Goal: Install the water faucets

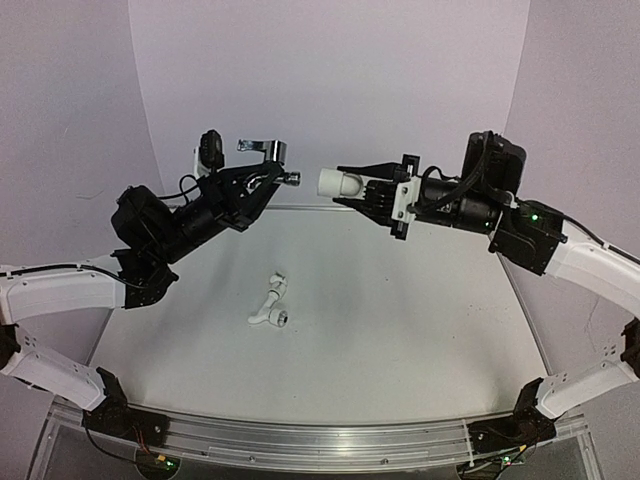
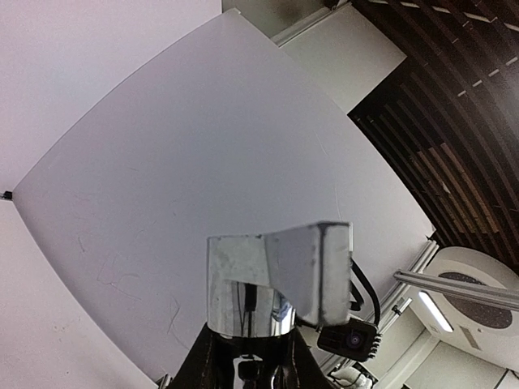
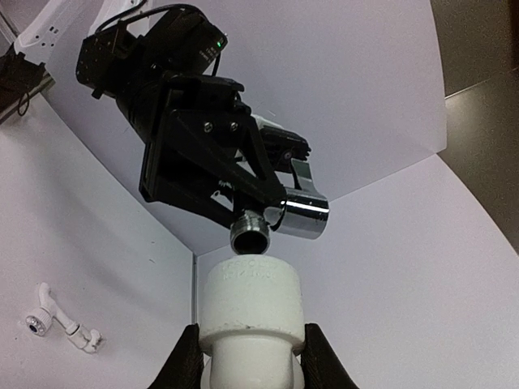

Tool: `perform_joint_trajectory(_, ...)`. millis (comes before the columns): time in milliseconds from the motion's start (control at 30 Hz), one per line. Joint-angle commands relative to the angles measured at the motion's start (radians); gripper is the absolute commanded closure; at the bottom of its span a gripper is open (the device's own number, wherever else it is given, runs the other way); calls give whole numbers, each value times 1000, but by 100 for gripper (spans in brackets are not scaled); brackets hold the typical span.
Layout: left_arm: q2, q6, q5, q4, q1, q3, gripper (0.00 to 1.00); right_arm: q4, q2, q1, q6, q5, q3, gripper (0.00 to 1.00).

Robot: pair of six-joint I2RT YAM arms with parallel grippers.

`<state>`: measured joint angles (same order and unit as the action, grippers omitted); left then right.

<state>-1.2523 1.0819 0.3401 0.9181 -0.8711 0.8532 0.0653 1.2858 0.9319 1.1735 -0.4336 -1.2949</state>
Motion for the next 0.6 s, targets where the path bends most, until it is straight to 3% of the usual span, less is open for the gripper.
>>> perform_joint_trajectory(0,-2,-16,2,60,-14,18,100,102,19,31,30,22,-6,100)
perform_joint_trajectory(567,-13,-51,7,43,-62,26,100,219,61,101,90,176,23,100)
